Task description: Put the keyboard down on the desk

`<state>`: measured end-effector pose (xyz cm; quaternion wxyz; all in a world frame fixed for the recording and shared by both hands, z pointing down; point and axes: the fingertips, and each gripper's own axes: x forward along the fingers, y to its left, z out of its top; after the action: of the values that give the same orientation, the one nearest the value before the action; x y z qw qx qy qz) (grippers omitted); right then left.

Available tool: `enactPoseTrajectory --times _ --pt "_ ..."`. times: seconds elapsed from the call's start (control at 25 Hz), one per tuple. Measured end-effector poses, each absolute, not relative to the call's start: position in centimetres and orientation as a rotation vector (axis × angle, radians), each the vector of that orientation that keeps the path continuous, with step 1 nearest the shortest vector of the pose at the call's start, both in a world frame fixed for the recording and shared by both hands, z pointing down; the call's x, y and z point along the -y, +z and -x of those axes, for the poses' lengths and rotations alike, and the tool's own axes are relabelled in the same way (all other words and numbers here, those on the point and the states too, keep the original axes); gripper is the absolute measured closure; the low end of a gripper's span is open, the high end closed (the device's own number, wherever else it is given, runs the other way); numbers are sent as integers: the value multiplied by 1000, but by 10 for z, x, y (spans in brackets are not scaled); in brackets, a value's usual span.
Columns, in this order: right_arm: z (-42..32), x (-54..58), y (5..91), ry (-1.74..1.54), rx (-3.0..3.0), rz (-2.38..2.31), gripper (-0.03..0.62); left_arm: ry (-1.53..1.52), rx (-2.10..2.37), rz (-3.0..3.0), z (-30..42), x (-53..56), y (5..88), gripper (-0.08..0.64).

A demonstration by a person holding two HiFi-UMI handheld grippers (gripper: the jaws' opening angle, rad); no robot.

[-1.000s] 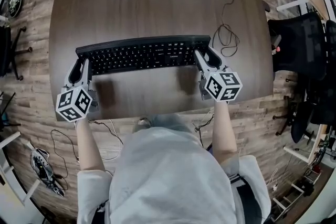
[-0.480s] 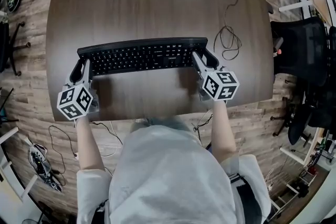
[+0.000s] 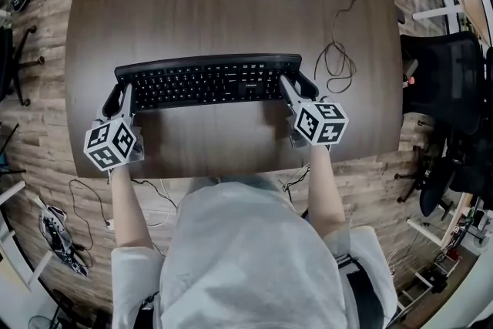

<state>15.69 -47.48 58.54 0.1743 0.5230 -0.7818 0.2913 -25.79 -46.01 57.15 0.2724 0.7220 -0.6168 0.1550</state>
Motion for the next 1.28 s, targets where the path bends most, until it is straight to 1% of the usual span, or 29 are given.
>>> enactPoseTrajectory --times 0.64,1.28 --pt "-152 508 621 1027 2113 -1429 407 491 1665 -1879 264 495 606 428" --pt "-153 510 632 1101 2069 -1407 407 517 1677 -1865 263 496 616 428"
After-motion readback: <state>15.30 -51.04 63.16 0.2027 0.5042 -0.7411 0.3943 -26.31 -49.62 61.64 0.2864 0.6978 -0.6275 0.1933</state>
